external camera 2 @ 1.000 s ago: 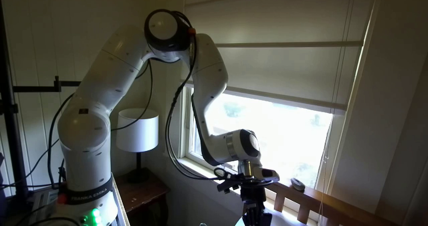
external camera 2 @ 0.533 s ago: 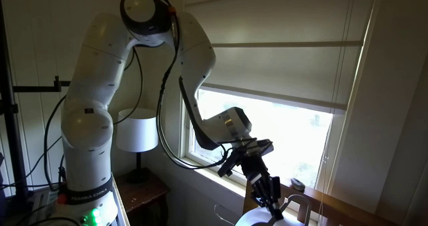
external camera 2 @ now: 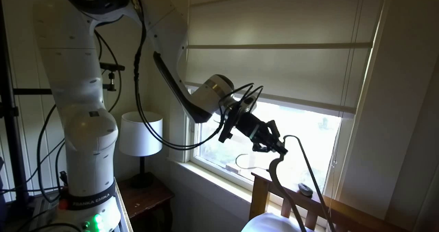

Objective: Remove the coat hanger from the bed and put it on the table on the left

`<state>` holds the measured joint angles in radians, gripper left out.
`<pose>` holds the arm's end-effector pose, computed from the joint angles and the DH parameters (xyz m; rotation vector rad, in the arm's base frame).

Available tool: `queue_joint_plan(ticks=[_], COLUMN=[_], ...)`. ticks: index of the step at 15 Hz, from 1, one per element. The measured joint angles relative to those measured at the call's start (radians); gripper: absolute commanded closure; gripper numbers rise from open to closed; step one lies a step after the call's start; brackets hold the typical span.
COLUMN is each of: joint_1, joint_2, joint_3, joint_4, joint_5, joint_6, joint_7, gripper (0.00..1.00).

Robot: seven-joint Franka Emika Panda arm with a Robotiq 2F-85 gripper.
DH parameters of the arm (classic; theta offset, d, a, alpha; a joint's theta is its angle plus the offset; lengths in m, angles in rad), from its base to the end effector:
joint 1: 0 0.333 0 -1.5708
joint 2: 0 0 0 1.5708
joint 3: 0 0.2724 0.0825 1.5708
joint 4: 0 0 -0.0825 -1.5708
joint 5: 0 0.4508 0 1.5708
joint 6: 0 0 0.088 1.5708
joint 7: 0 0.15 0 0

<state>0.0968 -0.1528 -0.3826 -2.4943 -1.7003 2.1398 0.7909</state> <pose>0.4967 -0.2204 0.2491 1.9277 0.1451 0.2074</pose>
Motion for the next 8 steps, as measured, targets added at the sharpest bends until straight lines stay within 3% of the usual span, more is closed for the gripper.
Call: queue_joint_plan(ticks=[3,8], joint_1=[-0.055,-0.126], joint_2=[-0.156,-0.33], joint_3=[0.098,0.08], joint_4=[-0.078,-0.241], joint_5=[0.012,0.074], joint_6=[0.093,0.352], joint_7=[0.002,0.0], gripper=[0.99,0.99])
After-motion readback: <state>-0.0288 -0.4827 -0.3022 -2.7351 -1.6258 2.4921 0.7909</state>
